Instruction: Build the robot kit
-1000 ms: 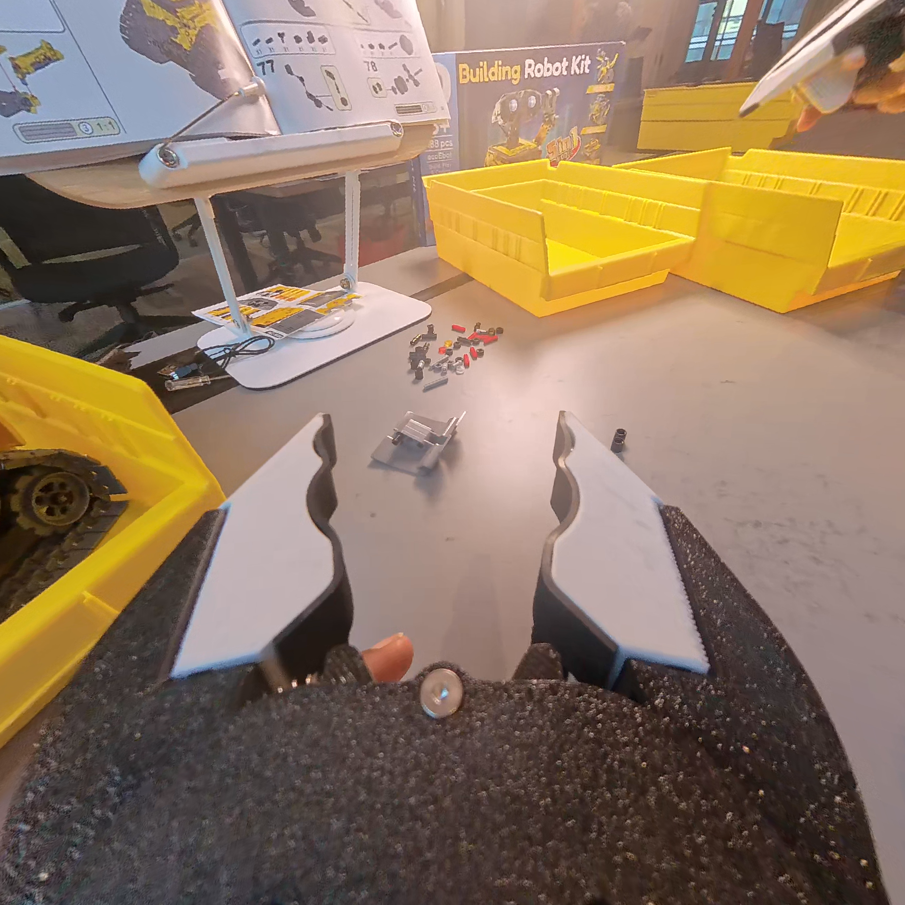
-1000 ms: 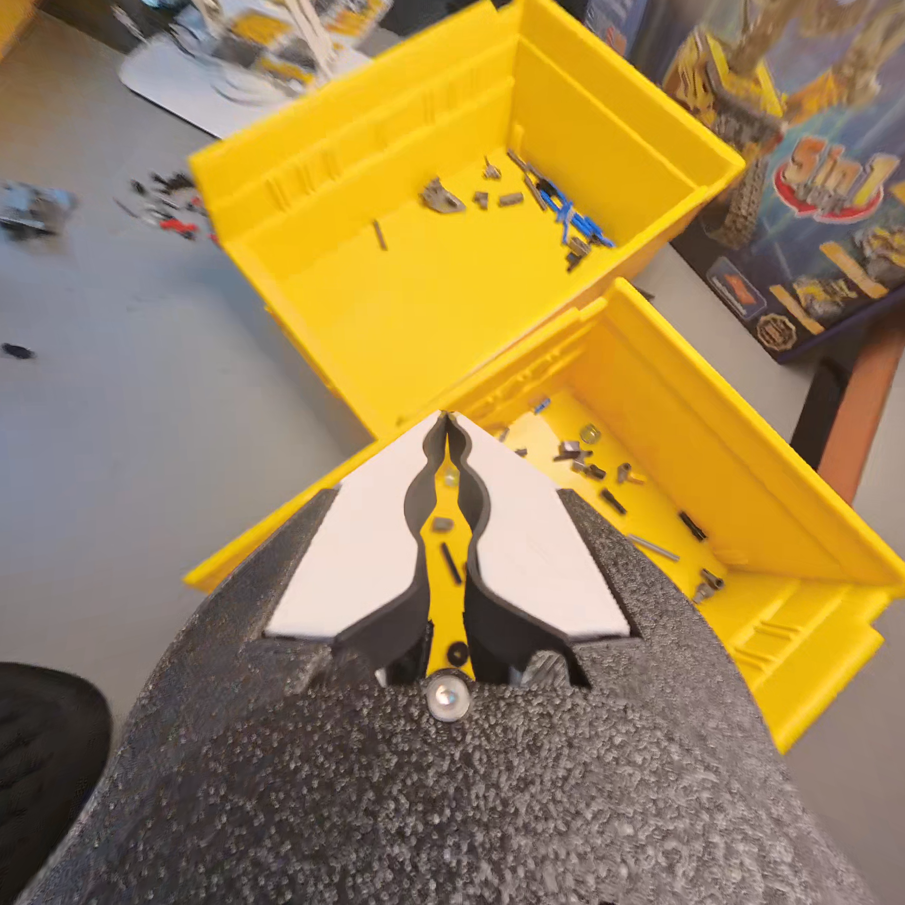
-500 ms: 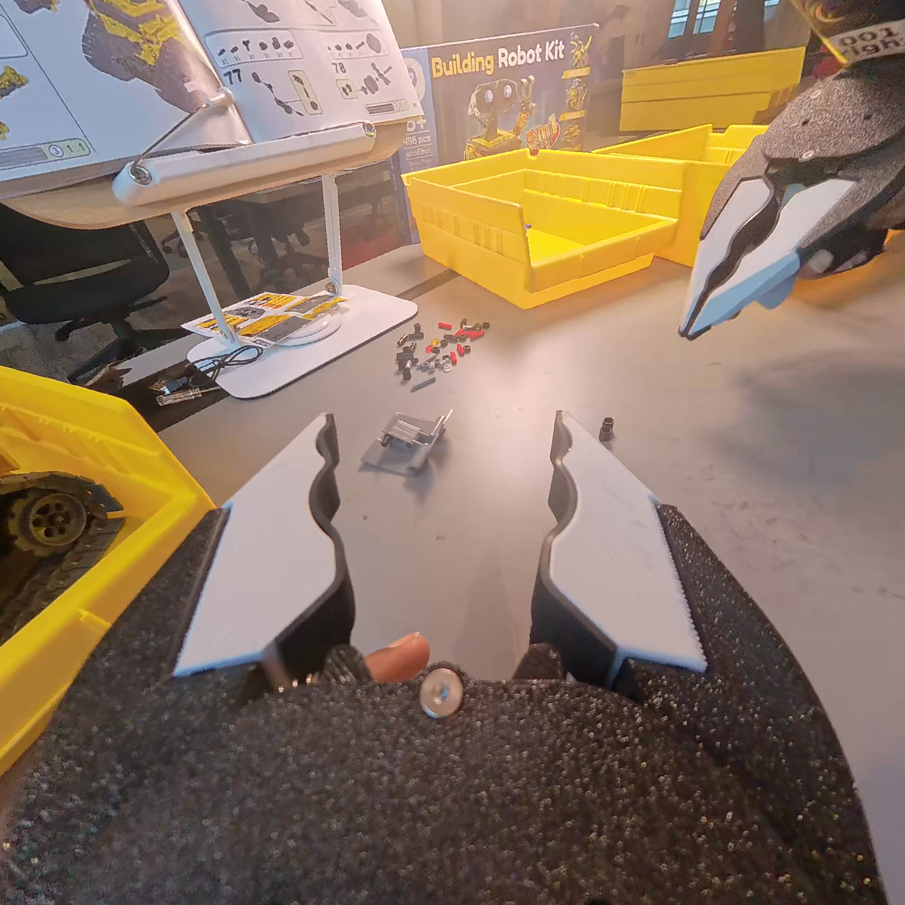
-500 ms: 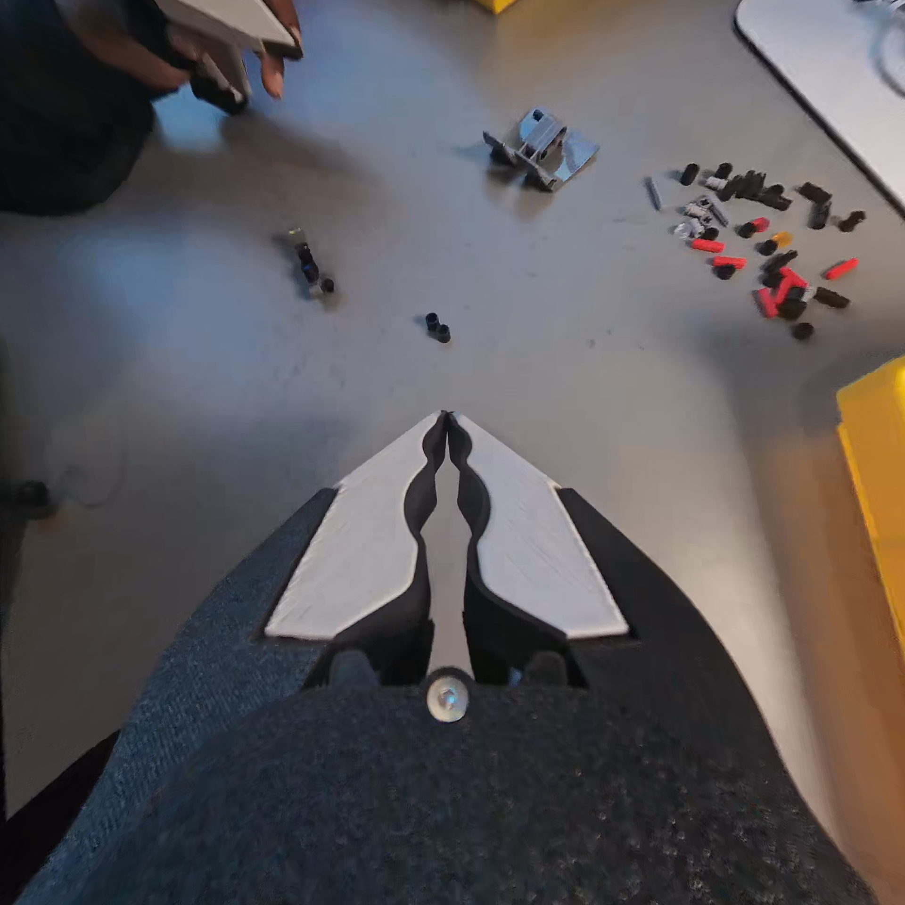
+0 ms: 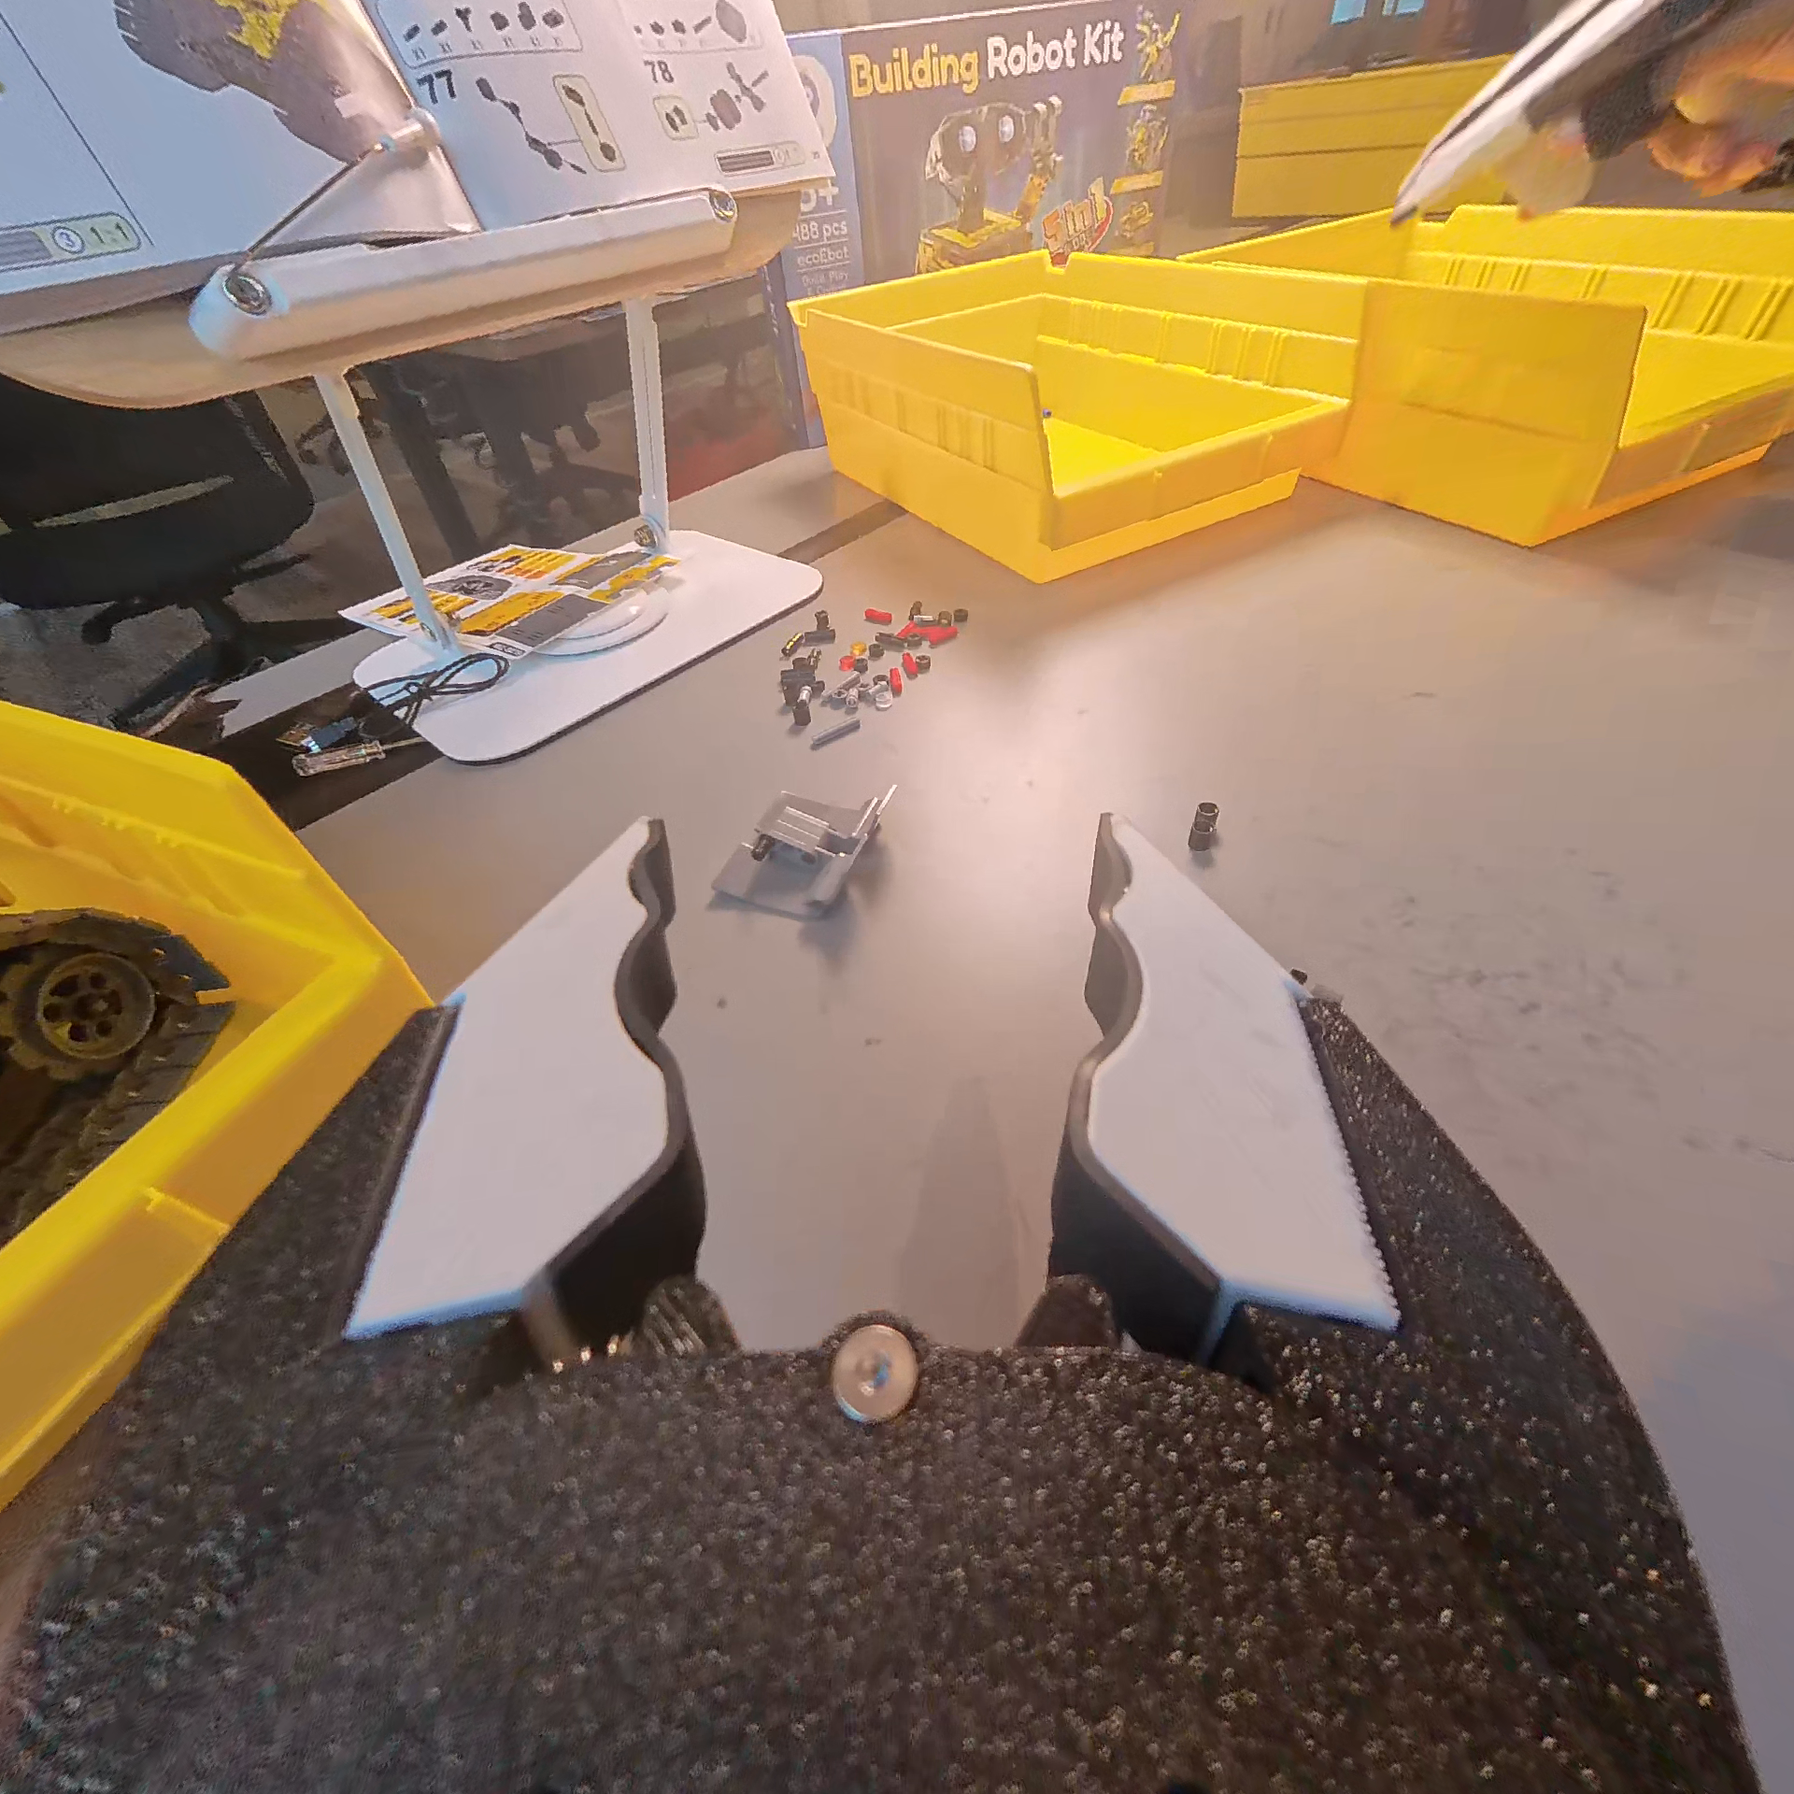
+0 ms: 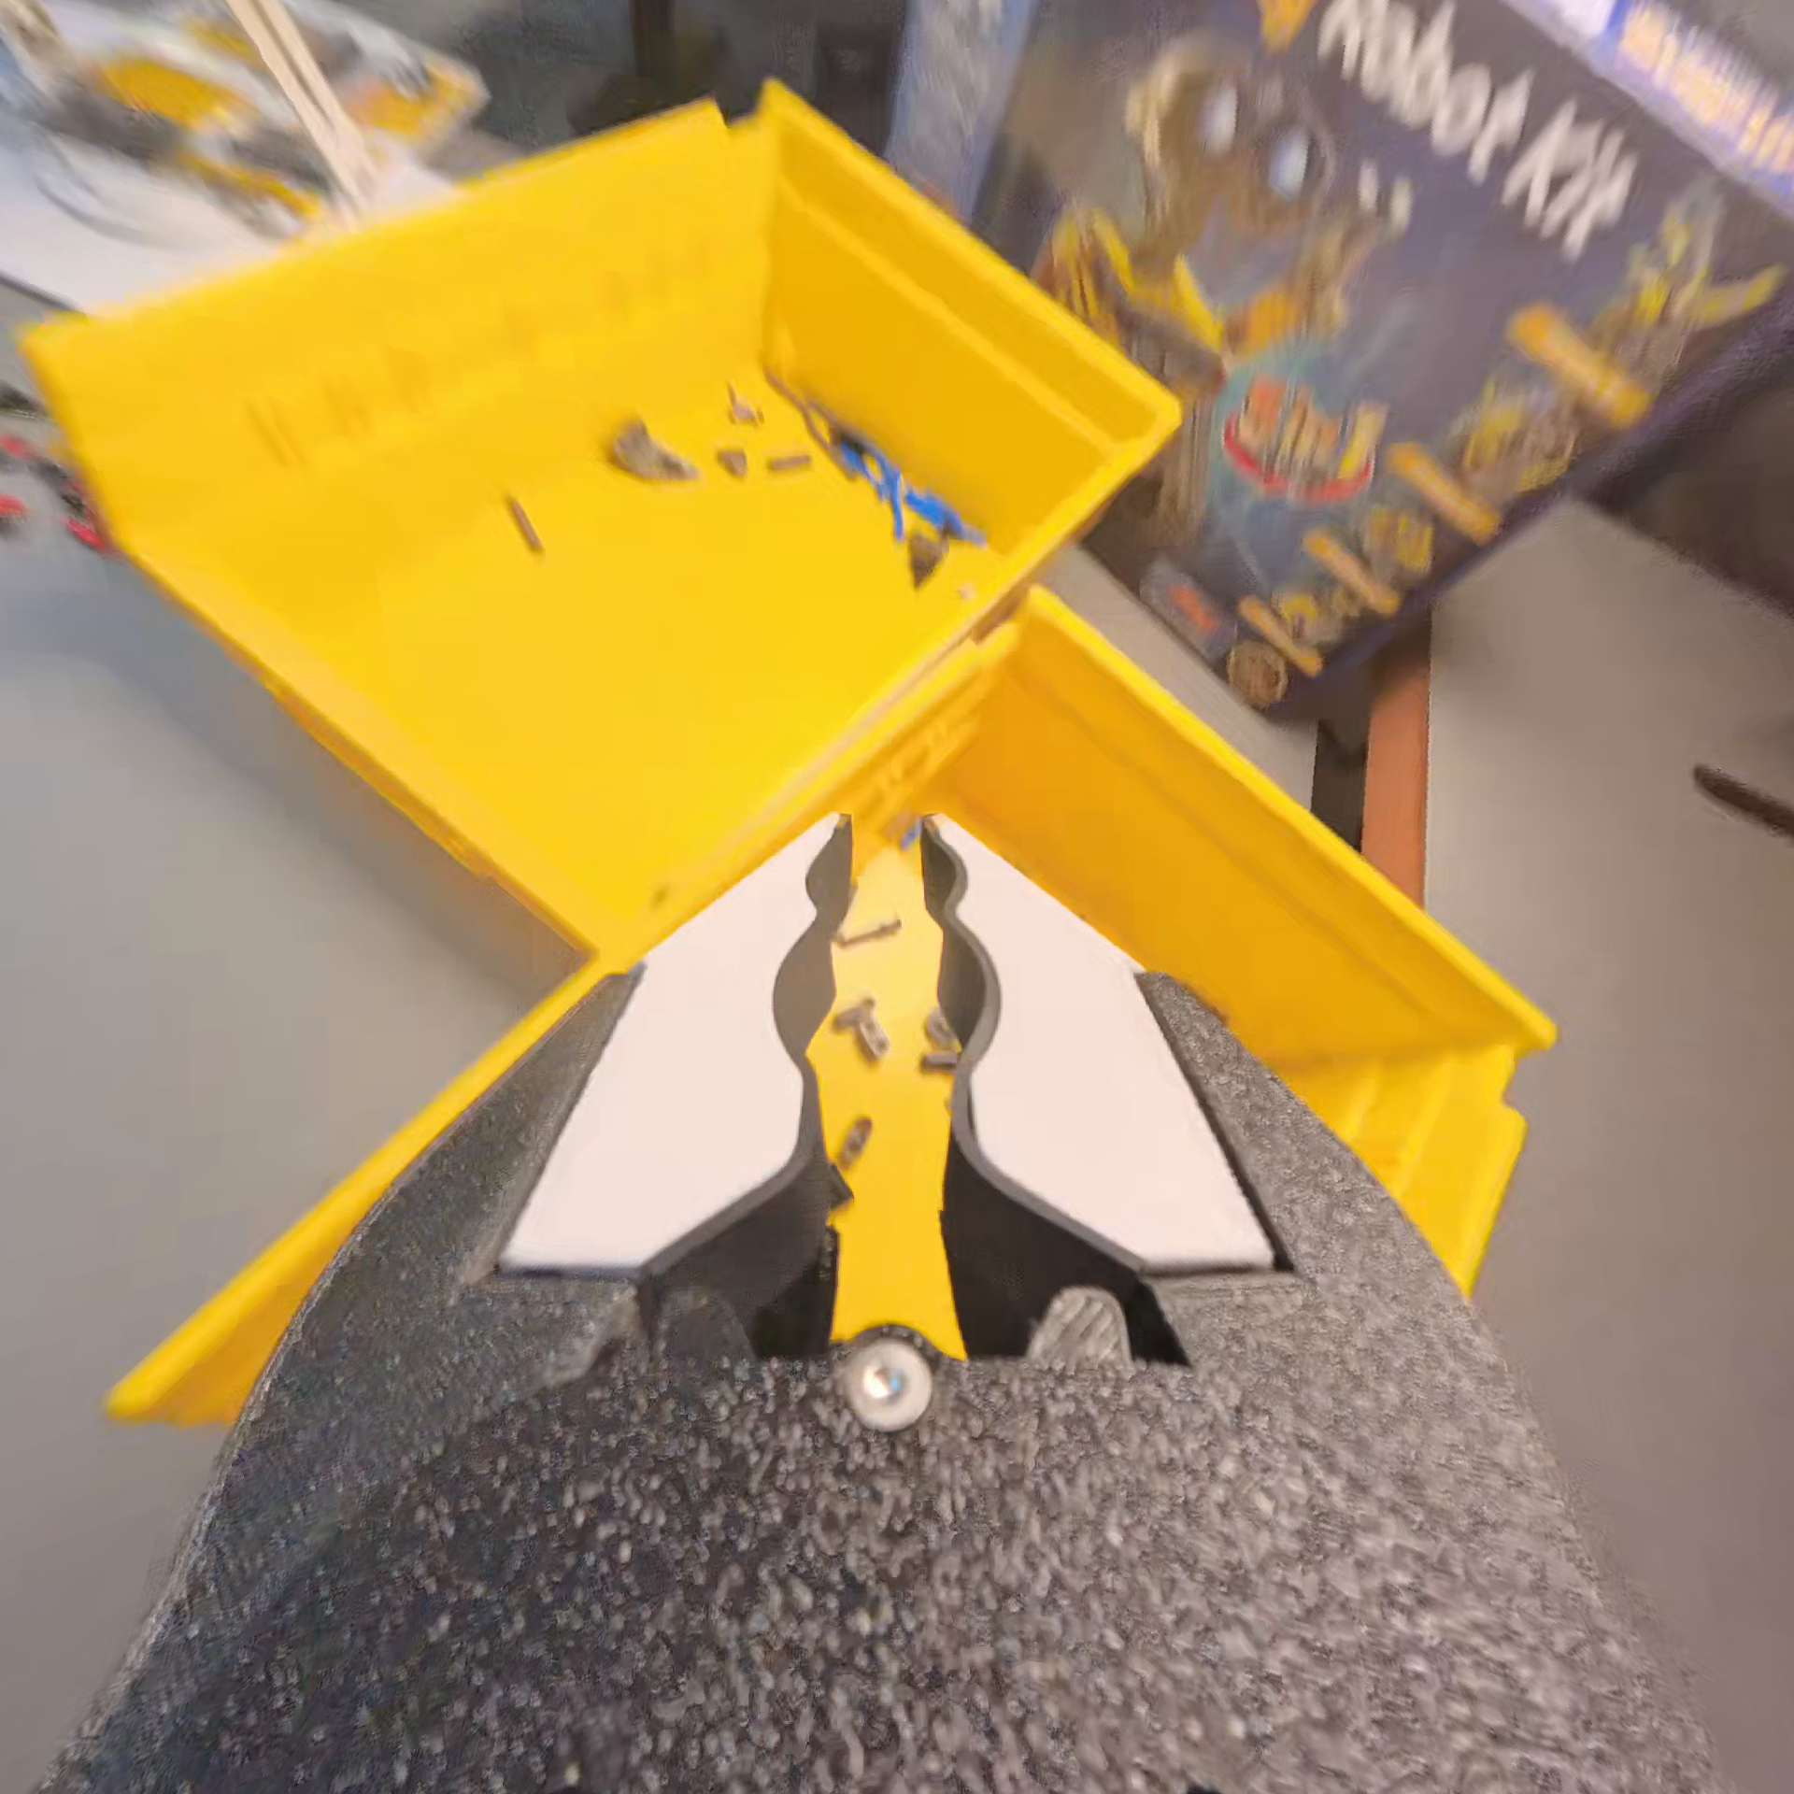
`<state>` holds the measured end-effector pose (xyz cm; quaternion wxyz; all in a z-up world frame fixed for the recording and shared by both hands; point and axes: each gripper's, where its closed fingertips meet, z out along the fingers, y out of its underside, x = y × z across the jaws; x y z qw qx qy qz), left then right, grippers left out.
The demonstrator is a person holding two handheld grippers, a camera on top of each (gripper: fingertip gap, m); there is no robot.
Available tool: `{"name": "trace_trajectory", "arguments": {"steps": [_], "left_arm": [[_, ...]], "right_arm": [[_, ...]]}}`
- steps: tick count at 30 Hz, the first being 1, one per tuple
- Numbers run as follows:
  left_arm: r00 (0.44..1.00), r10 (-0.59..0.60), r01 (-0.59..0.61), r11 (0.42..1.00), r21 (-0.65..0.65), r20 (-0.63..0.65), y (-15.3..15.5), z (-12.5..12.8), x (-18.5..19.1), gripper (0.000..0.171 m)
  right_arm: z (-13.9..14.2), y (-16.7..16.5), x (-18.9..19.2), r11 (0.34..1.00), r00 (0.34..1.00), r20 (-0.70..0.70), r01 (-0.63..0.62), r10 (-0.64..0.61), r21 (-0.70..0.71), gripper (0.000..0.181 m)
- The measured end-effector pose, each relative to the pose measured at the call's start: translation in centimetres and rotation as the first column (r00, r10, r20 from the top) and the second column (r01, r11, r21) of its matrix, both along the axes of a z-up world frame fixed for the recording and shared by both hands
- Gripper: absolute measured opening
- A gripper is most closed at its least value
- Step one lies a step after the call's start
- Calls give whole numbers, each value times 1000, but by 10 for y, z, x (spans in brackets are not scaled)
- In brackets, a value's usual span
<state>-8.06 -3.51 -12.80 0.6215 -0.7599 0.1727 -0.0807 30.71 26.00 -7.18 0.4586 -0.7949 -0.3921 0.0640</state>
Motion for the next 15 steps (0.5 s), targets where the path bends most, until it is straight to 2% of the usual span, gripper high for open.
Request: {"name": "trace_trajectory", "arguments": {"steps": [2,5,9,15], "left_arm": [[1000,6,-6,1000,-7,-3,1,-2,0,85],[1000,25,-25,1000,-16,-11,3,-5,-2,85],[999,52,-52,998,-18,-13,5,-5,-6,84],[997,71,-71,997,-27,-9,6,-6,-9,83]], "right_arm": [[-47,6,28,988,995,98,45,-30,-148,13],[-90,4,33,965,996,92,22,2,-262,11],[-107,9,25,950,998,50,-24,41,-310,13],[-121,27,11,902,1000,8,7,-4,-431,16]]}}
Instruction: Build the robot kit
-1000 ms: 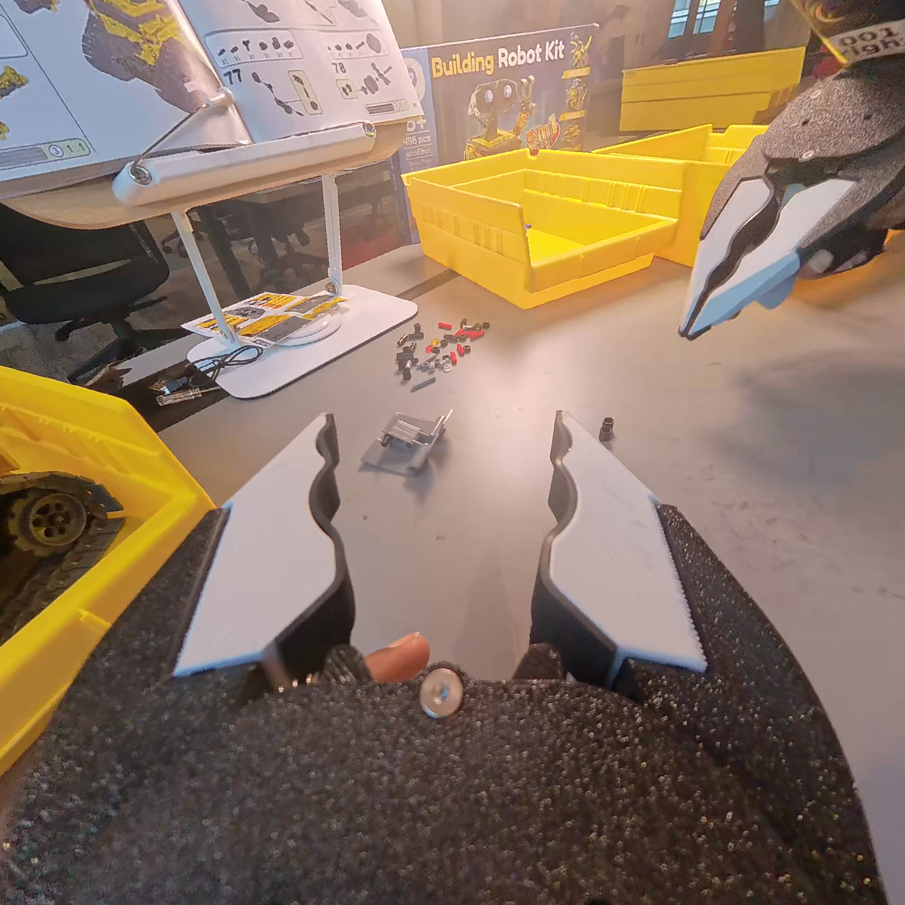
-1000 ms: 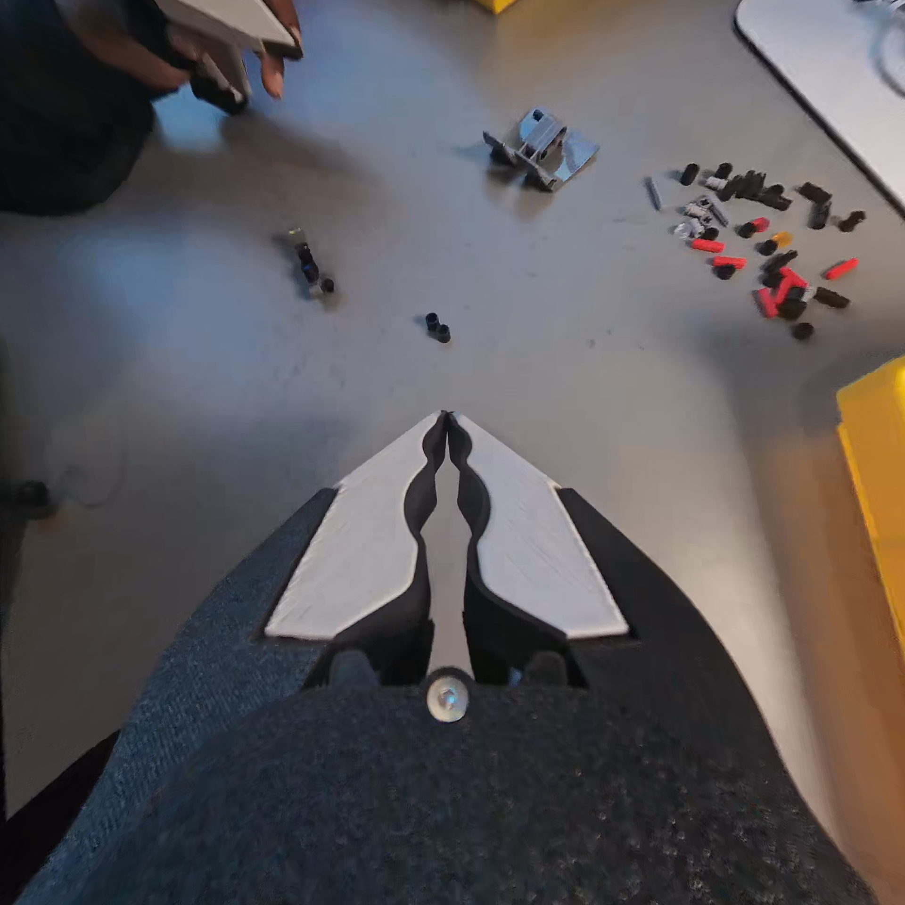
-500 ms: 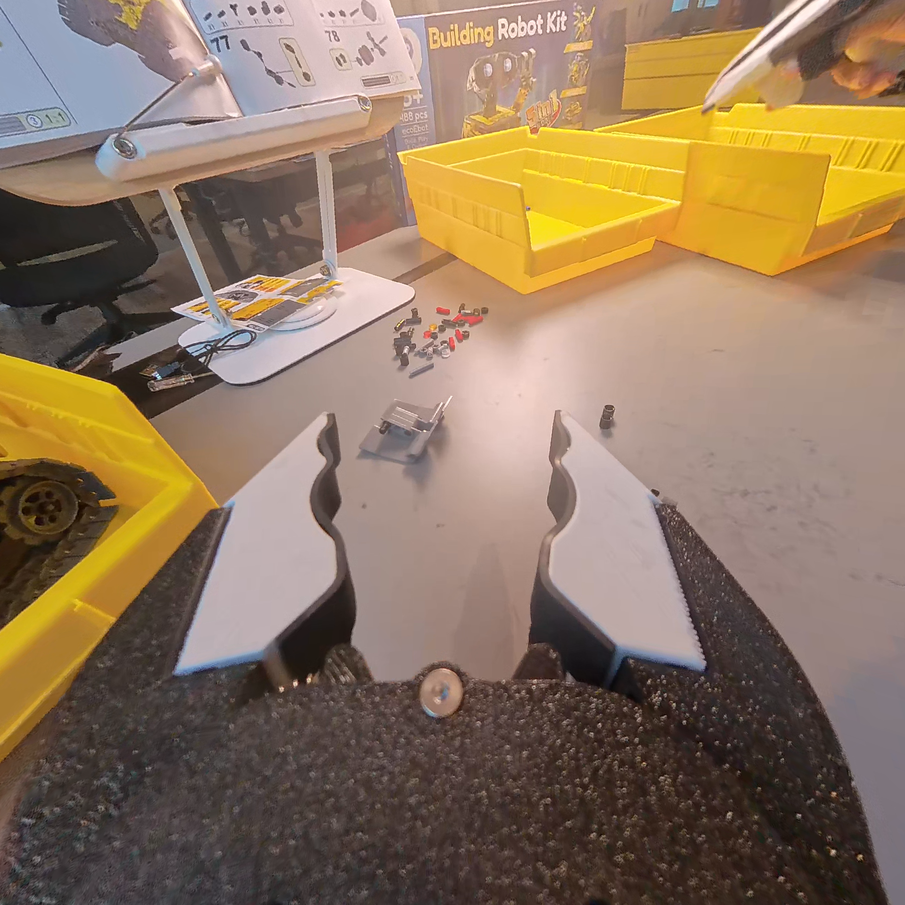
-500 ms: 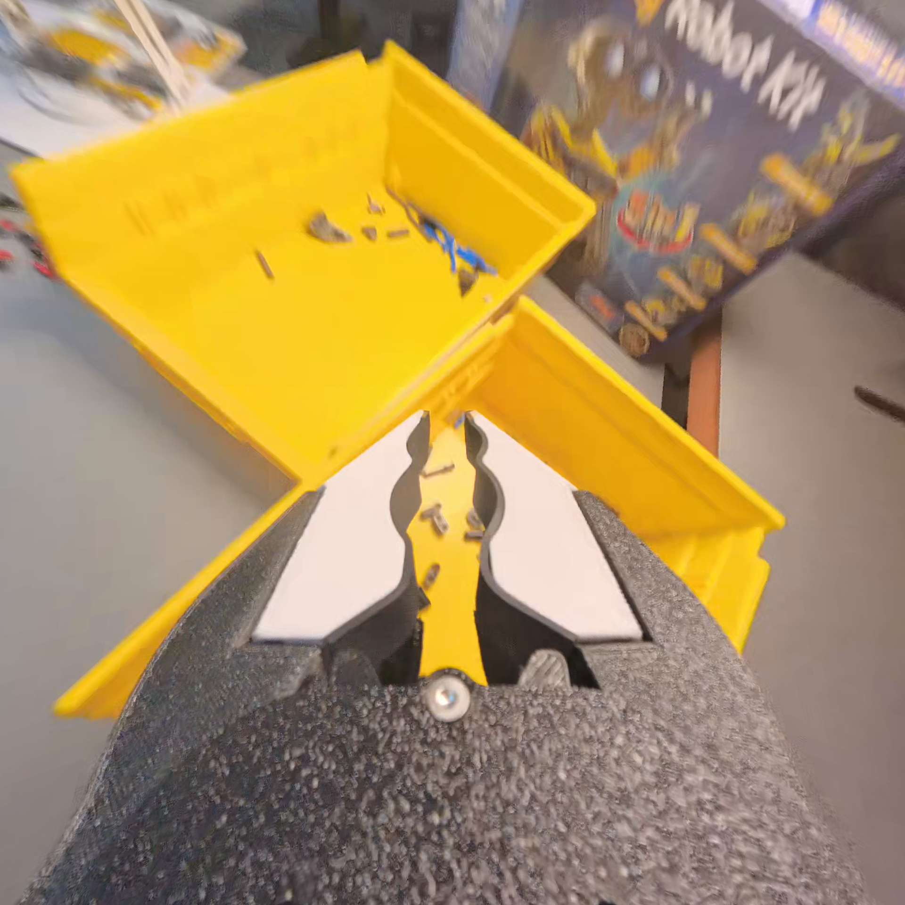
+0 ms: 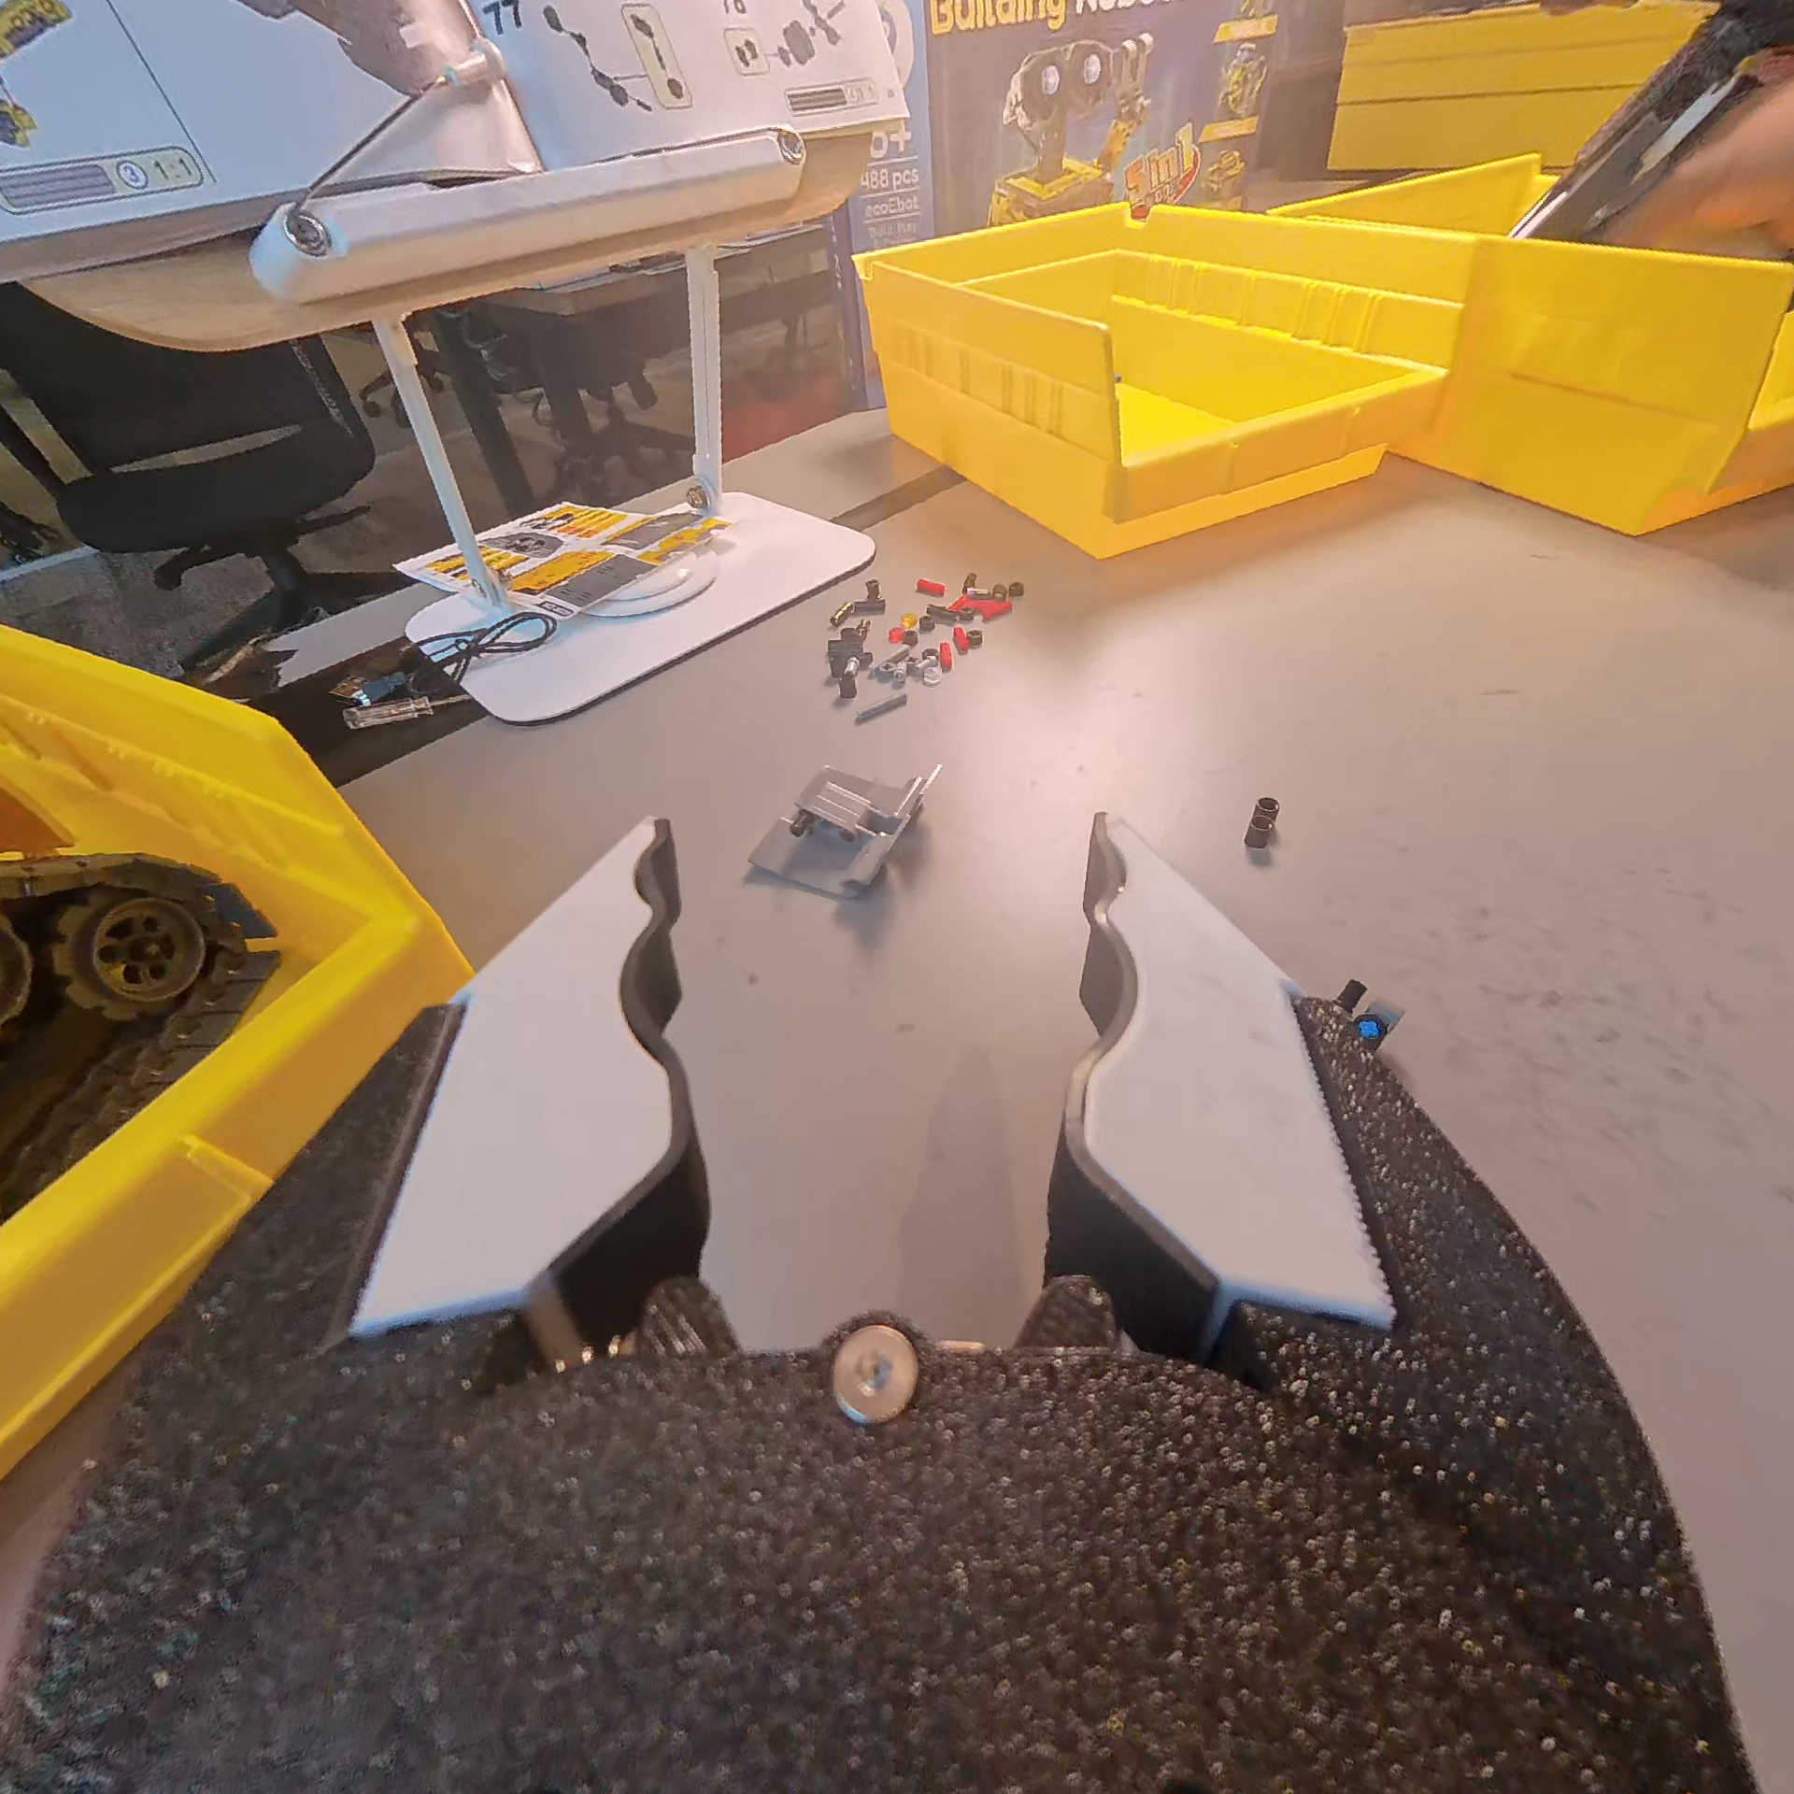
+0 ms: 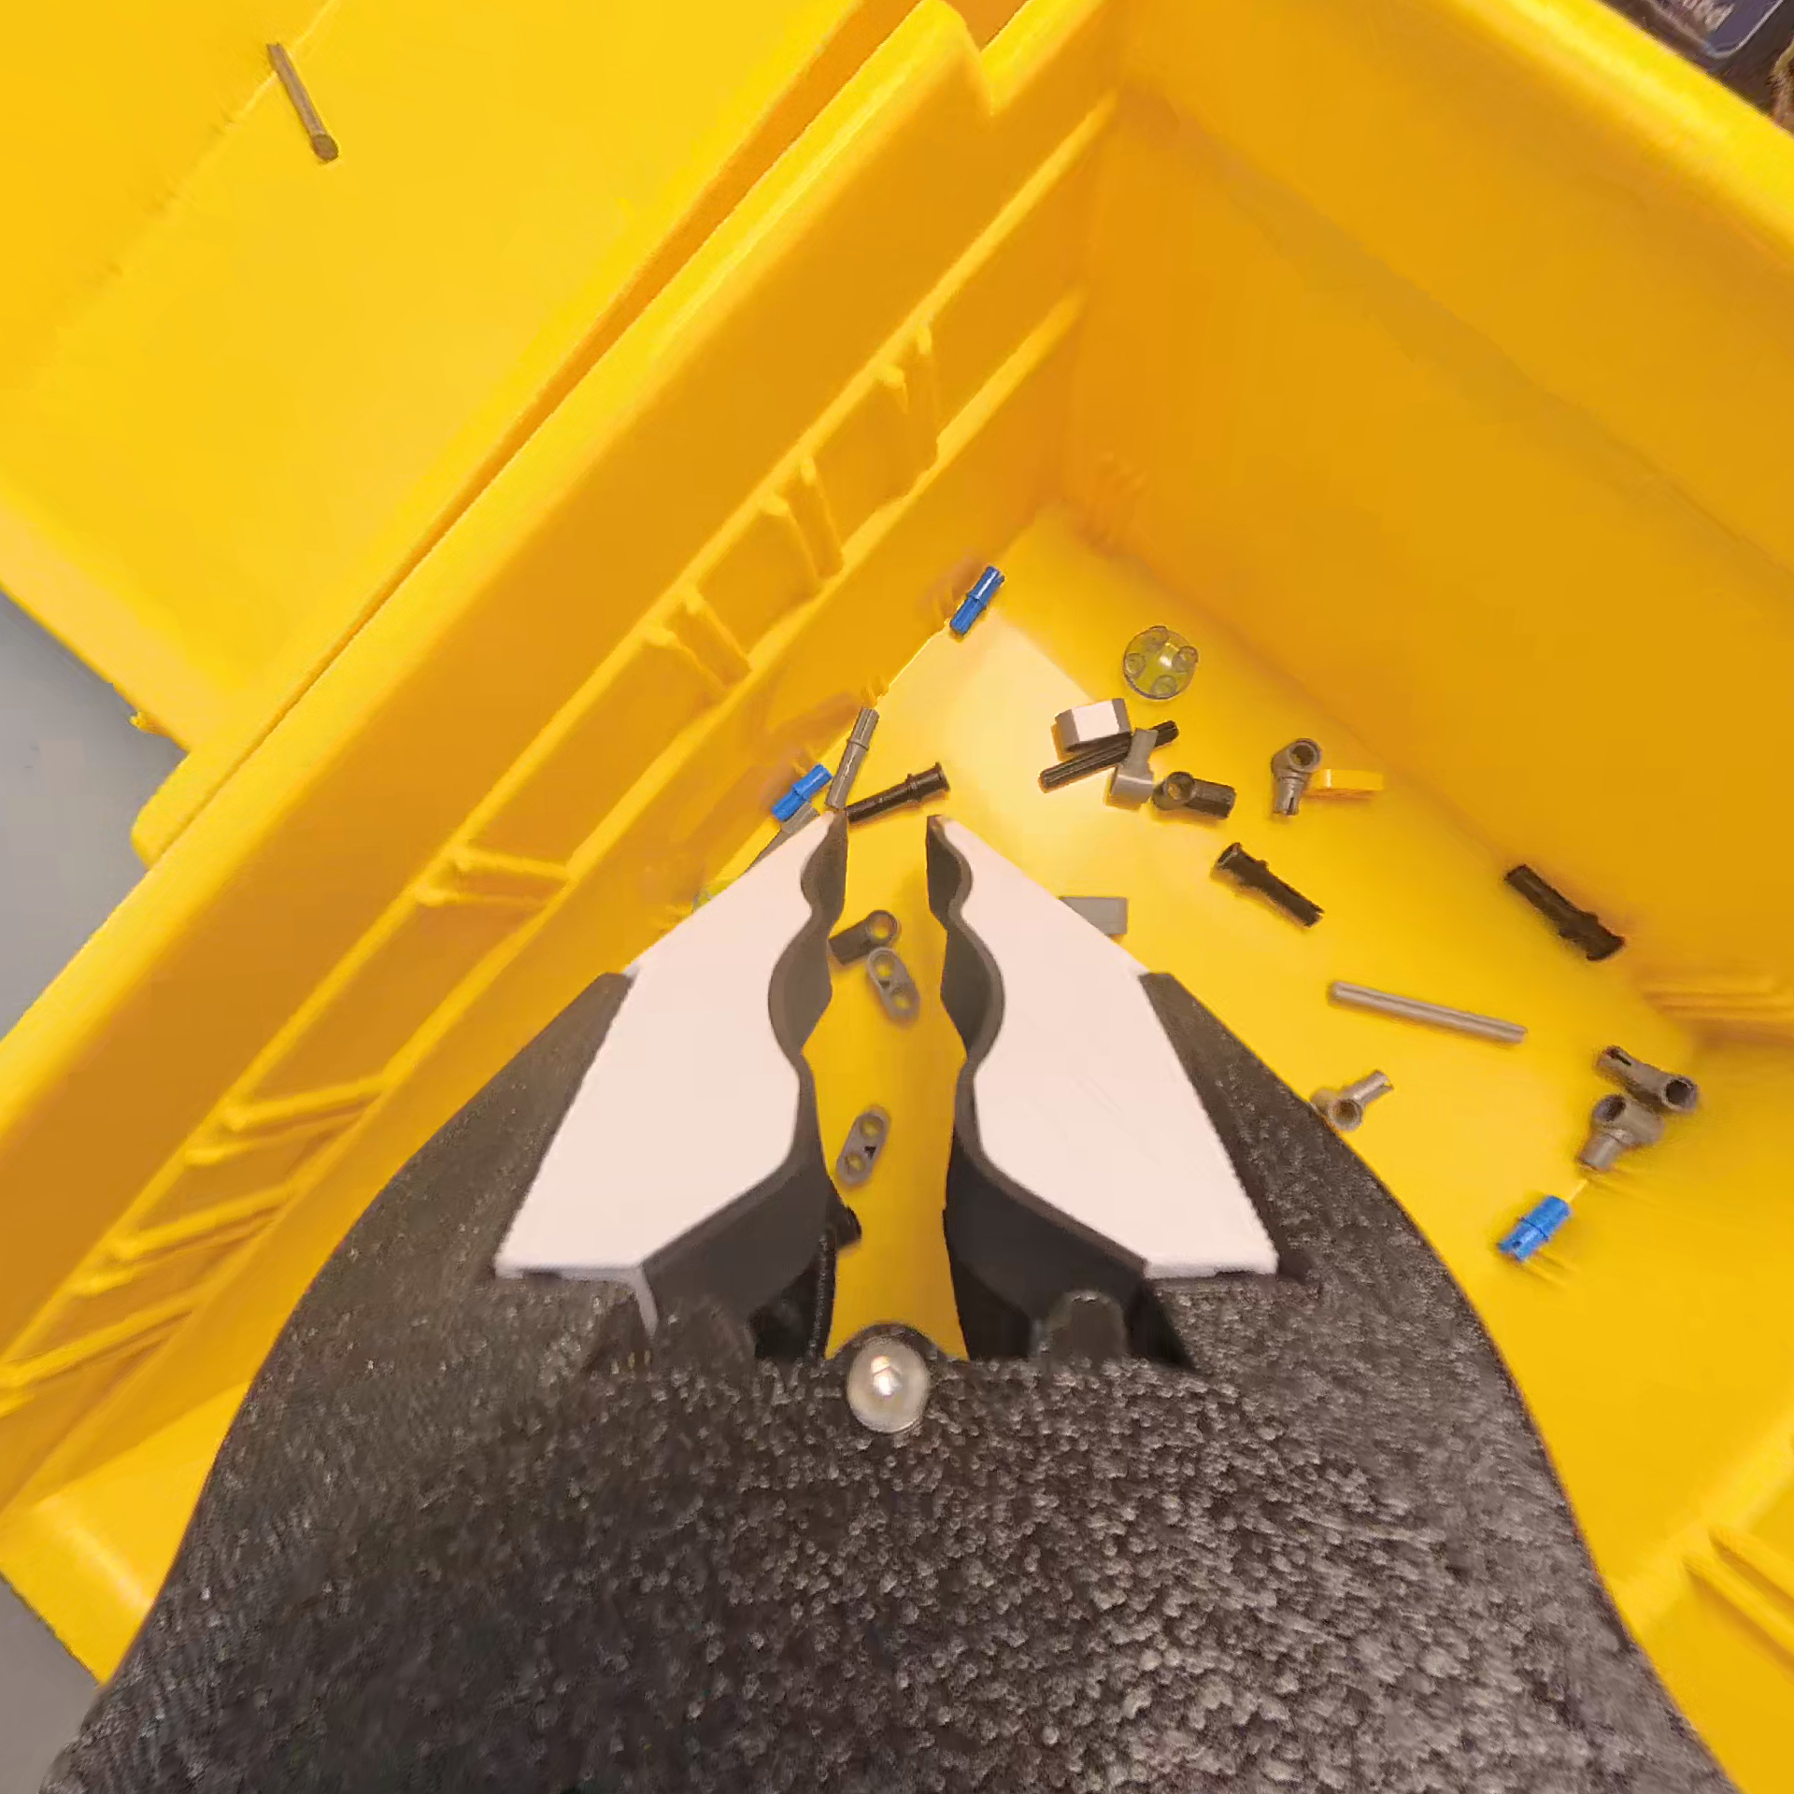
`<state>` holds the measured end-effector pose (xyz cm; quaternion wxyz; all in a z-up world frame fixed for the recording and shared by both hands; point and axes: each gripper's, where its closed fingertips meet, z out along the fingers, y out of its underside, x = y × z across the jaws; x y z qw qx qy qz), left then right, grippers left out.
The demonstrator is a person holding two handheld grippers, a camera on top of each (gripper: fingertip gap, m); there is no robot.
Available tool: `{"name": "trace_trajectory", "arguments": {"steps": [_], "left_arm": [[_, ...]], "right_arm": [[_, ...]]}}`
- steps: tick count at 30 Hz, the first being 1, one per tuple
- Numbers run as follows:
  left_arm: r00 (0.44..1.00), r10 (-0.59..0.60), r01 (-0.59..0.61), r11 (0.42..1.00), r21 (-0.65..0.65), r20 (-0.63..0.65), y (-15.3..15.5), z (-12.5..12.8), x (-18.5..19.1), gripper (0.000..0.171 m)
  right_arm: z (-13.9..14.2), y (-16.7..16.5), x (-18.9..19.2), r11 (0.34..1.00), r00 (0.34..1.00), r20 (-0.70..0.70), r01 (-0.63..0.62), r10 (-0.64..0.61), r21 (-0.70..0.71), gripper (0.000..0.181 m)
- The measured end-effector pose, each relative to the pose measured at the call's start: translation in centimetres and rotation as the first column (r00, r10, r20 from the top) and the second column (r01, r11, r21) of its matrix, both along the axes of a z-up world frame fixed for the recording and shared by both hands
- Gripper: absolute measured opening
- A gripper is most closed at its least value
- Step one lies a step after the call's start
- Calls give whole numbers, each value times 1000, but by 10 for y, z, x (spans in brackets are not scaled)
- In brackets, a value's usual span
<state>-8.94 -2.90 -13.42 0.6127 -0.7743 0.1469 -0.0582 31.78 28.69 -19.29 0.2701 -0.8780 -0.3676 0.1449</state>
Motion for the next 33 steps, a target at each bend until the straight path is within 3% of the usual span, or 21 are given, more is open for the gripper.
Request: {"name": "trace_trajectory", "arguments": {"steps": [8,16,18,20,22,24,26,29,31,33], "left_arm": [[1000,-5,5,1000,5,7,-1,1,0,82],[1000,-20,20,1000,1,5,-2,0,2,82],[1000,-22,22,1000,0,1,-3,0,3,82],[1000,-22,22,1000,-1,5,-3,0,2,82],[1000,-21,21,1000,-9,11,-2,-1,2,82],[1000,-25,25,1000,-13,11,-2,-1,2,82],[999,-32,32,999,-14,5,-2,-2,4,82],[999,-39,39,999,-10,-5,-2,-2,6,82],[999,-36,36,999,-11,-3,-3,-2,6,82],[999,-32,33,999,-12,5,-3,-2,5,82]], "right_arm": [[-16,14,-4,997,994,91,61,-56,-53,7],[-11,18,1,1000,986,169,-1,-2,20,6],[19,22,1,993,995,87,29,-40,118,6],[80,16,-11,952,997,-67,59,-40,300,6],[138,-25,-44,903,978,-172,-31,115,429,6],[160,-89,-90,869,929,-189,-207,319,450,6],[137,-160,-137,824,854,-131,-429,504,369,6],[67,-234,-190,755,769,-54,-608,637,247,6],[23,-262,-213,733,740,-35,-656,671,182,6],[-4,-268,-225,728,738,5,-666,674,161,6]]}}
